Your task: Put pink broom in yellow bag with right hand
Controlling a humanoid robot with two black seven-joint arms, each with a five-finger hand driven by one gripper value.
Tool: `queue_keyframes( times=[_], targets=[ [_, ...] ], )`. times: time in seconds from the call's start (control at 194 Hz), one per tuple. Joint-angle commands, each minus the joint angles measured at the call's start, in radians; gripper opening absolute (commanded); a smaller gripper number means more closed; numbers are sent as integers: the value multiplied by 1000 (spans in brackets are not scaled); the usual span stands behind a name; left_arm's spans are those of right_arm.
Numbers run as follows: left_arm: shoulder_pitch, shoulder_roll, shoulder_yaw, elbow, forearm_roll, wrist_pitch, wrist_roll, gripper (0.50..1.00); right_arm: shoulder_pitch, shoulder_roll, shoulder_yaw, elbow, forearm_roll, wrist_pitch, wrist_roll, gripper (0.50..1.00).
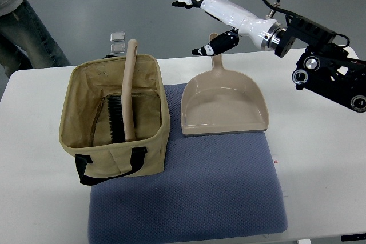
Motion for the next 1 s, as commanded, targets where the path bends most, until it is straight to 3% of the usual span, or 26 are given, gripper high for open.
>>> queue_keyframes(
  times=[0.0,0.139,0.392,0.546,0.835,0.994],
  targets=[
    [0,0,0,0,0,0,-1,1000,-74,-6,119,-71,205,95,-7,879],
    [0,0,0,0,0,0,-1,1000,-135,-2,197,-179,420,162,-8,879],
    [0,0,0,0,0,0,1,1000,-198,35,248,-354,828,159,-4,881],
    [0,0,0,0,0,0,1,1000,-223,60,274,-394,1006,156,6,881],
    [0,0,0,0,0,0,-1,1000,-275,139,414,-475,1110,175,33,928],
    [0,0,0,0,0,0,-1,1000,-306,182,457,-529,1135,271,33,928]
  ],
)
